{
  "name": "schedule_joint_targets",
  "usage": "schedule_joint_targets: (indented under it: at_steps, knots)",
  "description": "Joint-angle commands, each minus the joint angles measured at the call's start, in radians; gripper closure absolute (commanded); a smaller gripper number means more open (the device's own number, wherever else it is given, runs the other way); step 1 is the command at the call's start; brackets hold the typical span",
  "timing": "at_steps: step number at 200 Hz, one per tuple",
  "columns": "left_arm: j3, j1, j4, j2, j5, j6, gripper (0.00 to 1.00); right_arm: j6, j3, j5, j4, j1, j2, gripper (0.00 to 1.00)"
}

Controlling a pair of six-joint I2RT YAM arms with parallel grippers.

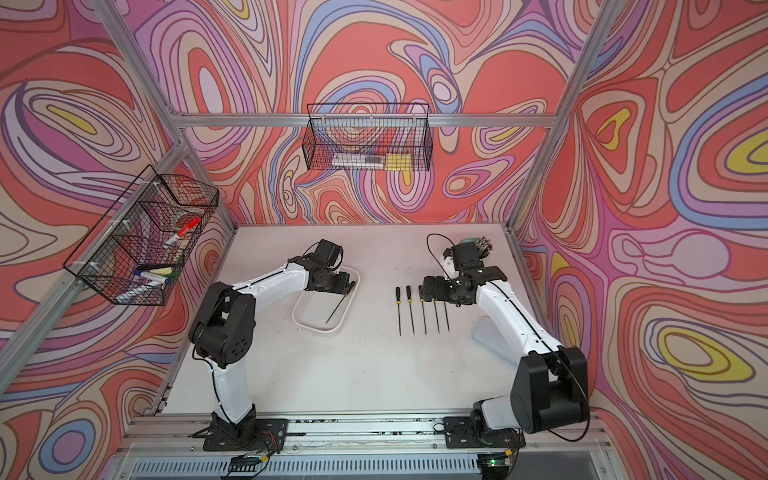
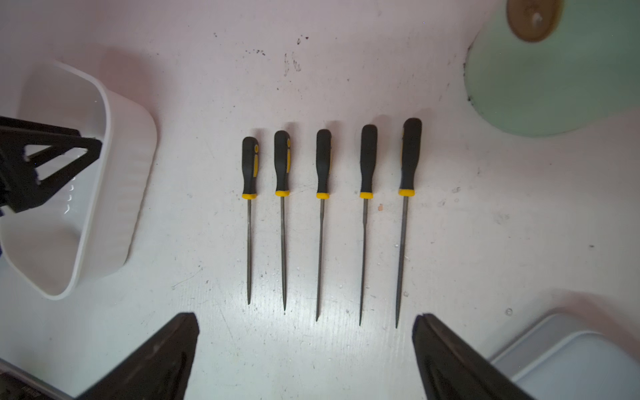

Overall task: Take the file tool out of the storage box
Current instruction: Place the file tool at the center of the board, then pick up the file tool from the storage box.

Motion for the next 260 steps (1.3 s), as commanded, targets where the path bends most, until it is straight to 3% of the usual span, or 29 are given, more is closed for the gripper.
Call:
schedule_joint_targets:
  at_steps: [1,106,172,230,260]
  knots:
    - [0.047,0.002,-0.044,0.042,-0.010,0.028,0.52,0.015,-0.021,-0.075,0.050,0.003,-0.021,0.02]
    - [0.122,0.002,-0.033,0.161,0.044,0.024,0.62,0.041,-0.036,-0.088,0.085,0.011,-0.031,0.02]
    - [0.131,0.001,-0.054,0.183,-0.016,0.016,0.85,0.046,-0.058,-0.078,0.098,0.025,-0.041,0.04]
    - [0.002,0.006,0.062,0.028,-0.002,-0.010,0.93,0.054,-0.116,-0.147,0.170,0.050,-0.103,0.06]
    - [-0.106,0.024,0.155,-0.088,0.059,-0.072,0.93,0.128,-0.157,-0.164,0.270,0.115,-0.144,0.11]
